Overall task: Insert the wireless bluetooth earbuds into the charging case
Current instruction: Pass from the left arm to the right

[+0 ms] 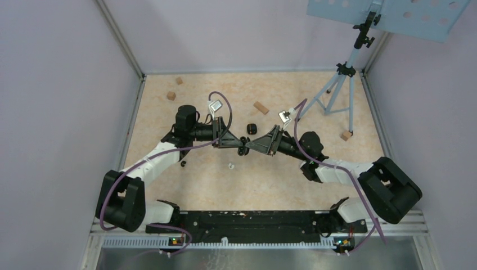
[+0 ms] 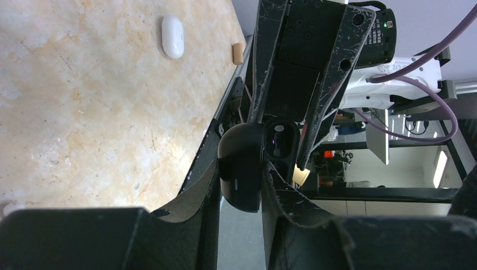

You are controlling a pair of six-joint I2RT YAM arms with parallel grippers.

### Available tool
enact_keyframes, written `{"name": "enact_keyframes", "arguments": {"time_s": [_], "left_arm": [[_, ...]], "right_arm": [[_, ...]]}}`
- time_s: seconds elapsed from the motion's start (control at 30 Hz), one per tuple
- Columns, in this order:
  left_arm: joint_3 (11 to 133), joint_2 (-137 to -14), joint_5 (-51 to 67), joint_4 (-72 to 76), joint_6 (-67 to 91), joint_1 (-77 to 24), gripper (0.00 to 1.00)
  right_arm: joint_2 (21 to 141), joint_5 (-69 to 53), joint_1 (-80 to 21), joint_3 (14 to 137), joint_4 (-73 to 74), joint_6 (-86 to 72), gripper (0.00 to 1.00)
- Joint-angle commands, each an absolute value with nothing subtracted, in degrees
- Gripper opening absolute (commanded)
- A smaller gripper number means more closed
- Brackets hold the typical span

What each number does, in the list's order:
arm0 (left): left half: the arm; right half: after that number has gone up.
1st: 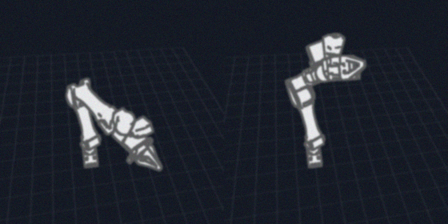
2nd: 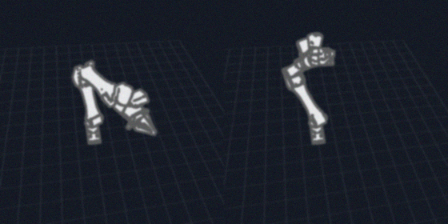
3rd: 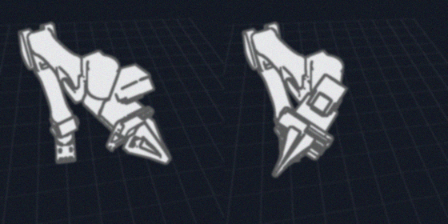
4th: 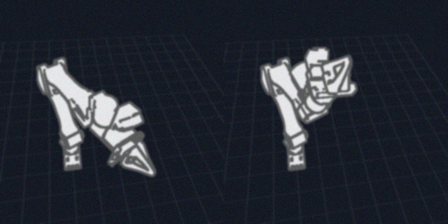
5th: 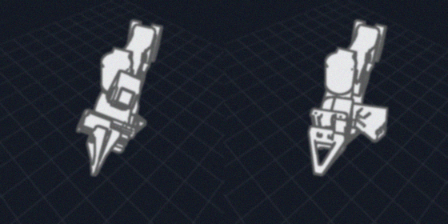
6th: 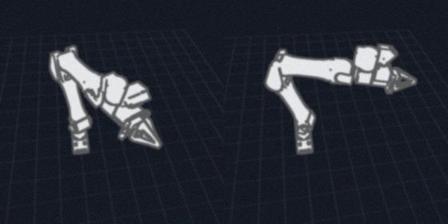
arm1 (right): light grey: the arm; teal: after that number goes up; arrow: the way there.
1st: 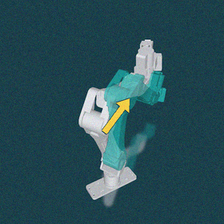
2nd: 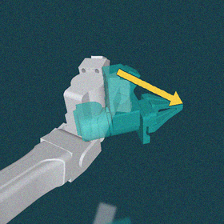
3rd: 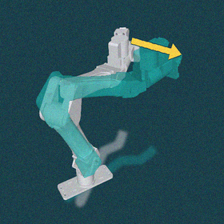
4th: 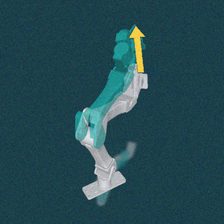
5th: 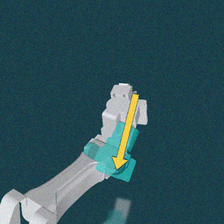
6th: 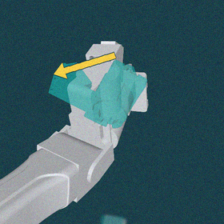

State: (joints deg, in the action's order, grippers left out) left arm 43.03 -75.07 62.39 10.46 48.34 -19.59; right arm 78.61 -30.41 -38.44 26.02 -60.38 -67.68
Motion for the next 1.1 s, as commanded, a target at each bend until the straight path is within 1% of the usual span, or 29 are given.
{"name": "enact_keyframes", "arguments": {"time_s": [0.0,0.17,0.3,0.43,0.53,0.6,0.7,0.8,0.97,1.07], "left_arm": [[43.47,-74.14,63.88,13.89,48.50,-19.41,0.15],[43.45,-74.18,63.98,13.95,48.51,-19.42,0.15],[43.46,-74.09,63.95,14.06,48.56,-19.42,0.16],[43.44,-73.86,63.89,13.95,48.43,-19.38,0.19],[43.36,-73.81,63.82,13.82,48.36,-19.38,0.26],[43.33,-73.76,63.64,13.35,48.03,-19.26,0.37],[44.20,-73.29,62.59,10.18,45.89,-18.59,0.56],[46.39,-72.05,59.97,2.76,40.49,-16.69,0.67],[48.44,-70.02,57.54,-6.51,35.14,-10.92,0.73],[50.40,-68.69,52.75,-13.30,30.25,-8.21,0.73]], "right_arm": [[78.81,-31.03,-38.76,27.77,-65.31,-67.94,0.39],[79.16,-31.03,-38.76,27.69,-66.19,-68.51,0.25],[79.73,-31.20,-38.76,27.53,-66.99,-69.03,0.17],[80.09,-31.04,-38.74,26.99,-68.28,-69.70,0.00],[80.23,-31.04,-38.76,26.66,-68.83,-70.11,0.00],[79.94,-30.92,-38.76,26.44,-68.64,-70.10,0.00],[78.73,-30.23,-38.72,25.91,-66.45,-69.49,0.00],[77.13,-29.08,-38.44,25.16,-62.12,-68.29,0.00],[75.79,-29.36,-36.96,23.69,-59.41,-67.76,0.00],[75.23,-29.86,-36.12,23.30,-57.70,-67.54,0.00]]}}
